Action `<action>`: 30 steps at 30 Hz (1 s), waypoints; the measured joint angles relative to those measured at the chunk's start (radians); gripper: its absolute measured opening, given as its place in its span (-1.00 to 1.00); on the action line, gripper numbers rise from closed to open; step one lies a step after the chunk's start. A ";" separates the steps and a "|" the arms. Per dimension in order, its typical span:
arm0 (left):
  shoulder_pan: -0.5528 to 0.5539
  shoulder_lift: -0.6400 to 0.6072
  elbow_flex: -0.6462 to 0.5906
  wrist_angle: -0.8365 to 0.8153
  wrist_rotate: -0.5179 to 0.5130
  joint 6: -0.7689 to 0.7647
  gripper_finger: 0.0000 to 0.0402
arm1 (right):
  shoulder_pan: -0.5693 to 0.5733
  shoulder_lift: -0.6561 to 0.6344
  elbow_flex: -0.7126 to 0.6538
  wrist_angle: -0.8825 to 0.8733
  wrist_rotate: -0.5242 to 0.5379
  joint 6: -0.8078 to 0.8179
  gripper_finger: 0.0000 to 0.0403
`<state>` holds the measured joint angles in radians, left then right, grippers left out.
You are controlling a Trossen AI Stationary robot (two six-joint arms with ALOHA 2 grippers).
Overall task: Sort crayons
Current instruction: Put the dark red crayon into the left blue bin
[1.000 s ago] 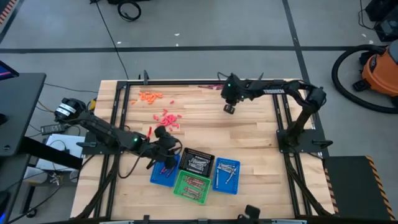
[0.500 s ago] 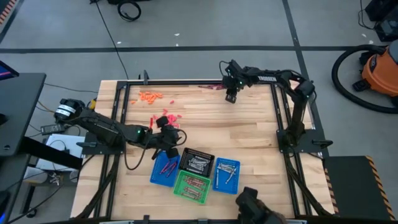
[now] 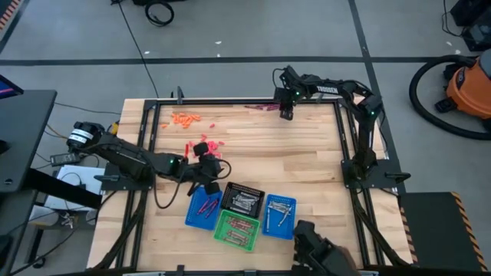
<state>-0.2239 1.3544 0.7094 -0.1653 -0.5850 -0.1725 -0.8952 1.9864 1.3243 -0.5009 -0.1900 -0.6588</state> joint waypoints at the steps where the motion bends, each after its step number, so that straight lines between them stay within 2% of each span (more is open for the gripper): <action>1: 0.001 0.000 0.000 -0.001 0.000 0.001 -0.24 | 0.001 0.007 0.002 0.012 0.020 -0.009 -0.28; 5: 0.006 0.000 0.000 0.000 -0.001 0.001 -0.24 | 0.003 0.017 0.005 0.019 0.039 -0.046 -0.28; 11: 0.005 0.000 0.000 0.000 0.000 0.004 -0.24 | 0.035 0.022 0.007 -0.059 0.076 -0.077 -0.28; 17: 0.002 0.000 0.000 -0.002 0.002 0.004 -0.24 | 0.098 0.018 0.007 -0.116 0.123 -0.030 -0.28; 27: -0.017 0.000 0.000 -0.004 0.016 0.000 -0.24 | 0.258 0.018 0.005 -0.156 0.305 0.078 -0.28; 30: -0.017 0.000 0.000 -0.005 0.016 -0.004 -0.24 | 0.272 0.007 0.003 -0.161 0.296 0.099 -0.28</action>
<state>-0.2405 1.3544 0.7094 -0.1703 -0.5694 -0.1764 -0.6234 1.9931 1.3272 -0.6615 0.1063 -0.5596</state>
